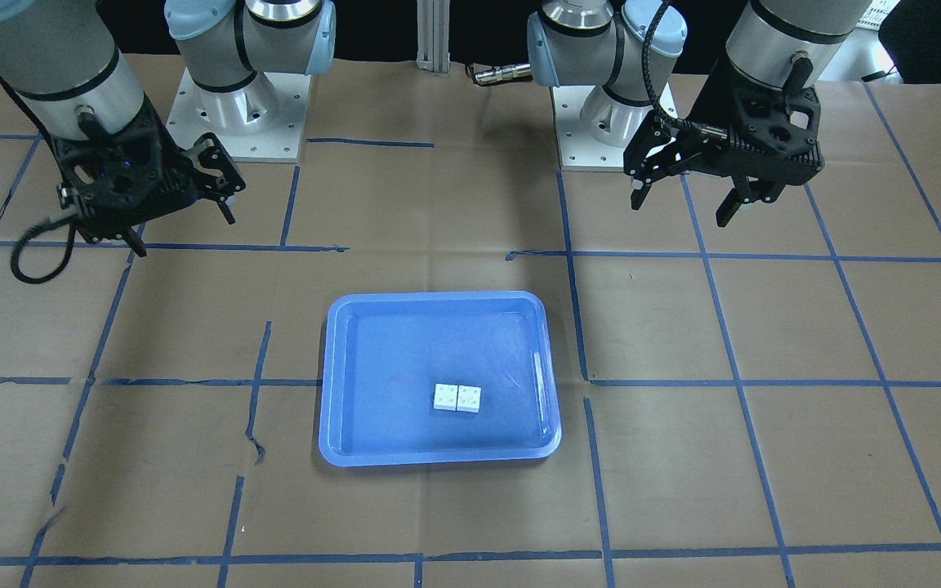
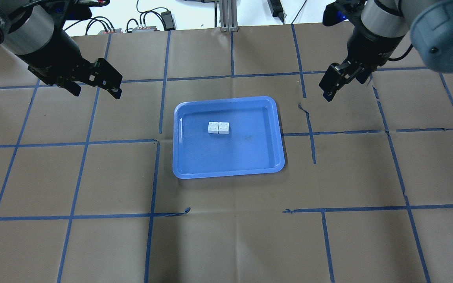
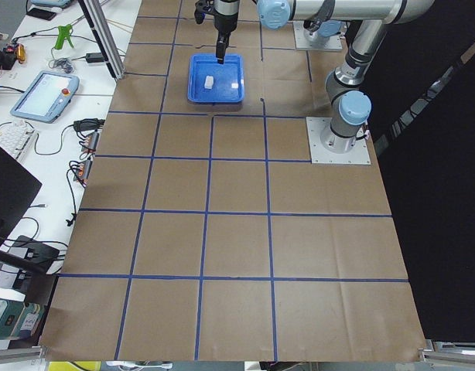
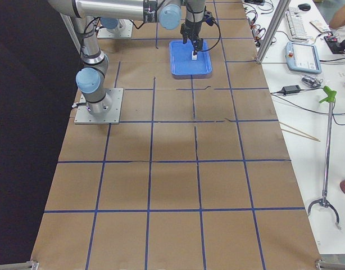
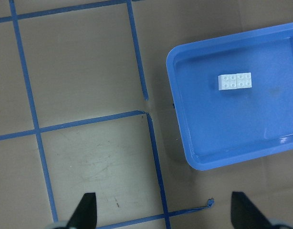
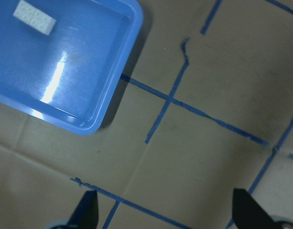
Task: Assemble white blocks and place on blue tray
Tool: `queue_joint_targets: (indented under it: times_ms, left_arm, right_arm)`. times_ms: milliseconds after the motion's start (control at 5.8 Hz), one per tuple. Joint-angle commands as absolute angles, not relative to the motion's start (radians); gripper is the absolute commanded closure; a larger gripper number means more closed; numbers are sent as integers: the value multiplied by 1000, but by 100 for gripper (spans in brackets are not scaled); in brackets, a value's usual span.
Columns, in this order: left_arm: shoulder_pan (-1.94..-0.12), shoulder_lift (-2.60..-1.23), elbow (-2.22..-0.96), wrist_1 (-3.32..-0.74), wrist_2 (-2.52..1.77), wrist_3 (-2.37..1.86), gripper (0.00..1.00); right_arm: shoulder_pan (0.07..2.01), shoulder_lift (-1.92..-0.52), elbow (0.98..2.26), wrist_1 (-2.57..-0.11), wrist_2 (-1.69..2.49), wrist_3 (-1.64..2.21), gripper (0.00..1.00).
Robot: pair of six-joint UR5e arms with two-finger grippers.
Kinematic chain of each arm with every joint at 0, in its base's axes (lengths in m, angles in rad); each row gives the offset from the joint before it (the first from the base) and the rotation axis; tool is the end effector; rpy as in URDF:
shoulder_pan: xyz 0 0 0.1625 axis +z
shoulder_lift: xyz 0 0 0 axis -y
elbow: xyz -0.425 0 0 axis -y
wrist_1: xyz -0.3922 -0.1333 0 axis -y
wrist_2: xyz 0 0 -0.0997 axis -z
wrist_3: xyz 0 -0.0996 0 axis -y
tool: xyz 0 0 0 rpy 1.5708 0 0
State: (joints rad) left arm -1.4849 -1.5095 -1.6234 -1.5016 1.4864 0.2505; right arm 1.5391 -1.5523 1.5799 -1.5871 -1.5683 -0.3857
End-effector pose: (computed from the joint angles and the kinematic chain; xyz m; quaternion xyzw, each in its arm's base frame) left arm -0.1006 -0.4837 0.4989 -0.0837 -0.9948 0.0454 0.0350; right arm 0.1177 -0.5025 0.4759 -0.1761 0.9844 0.0053 0.0024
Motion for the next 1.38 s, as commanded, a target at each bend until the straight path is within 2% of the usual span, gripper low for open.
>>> queue_joint_targets:
  times_ms: [0,172,1207]
  left_arm:
    - [-1485,-1509,-1629,-1503,1488,252,1]
    - [-1485,-1509,-1631,-1503,1486,252,1]
    - [-1485,-1497,-1655,-1505,1488,252,1]
  right_arm:
    - [1546,-1615,1571,-1513,-1629,-67,0]
    - [1560,-1620,1571,-1508,-1621,27,0]
    - [1560,-1612,1578,-1508,-1548,32,0]
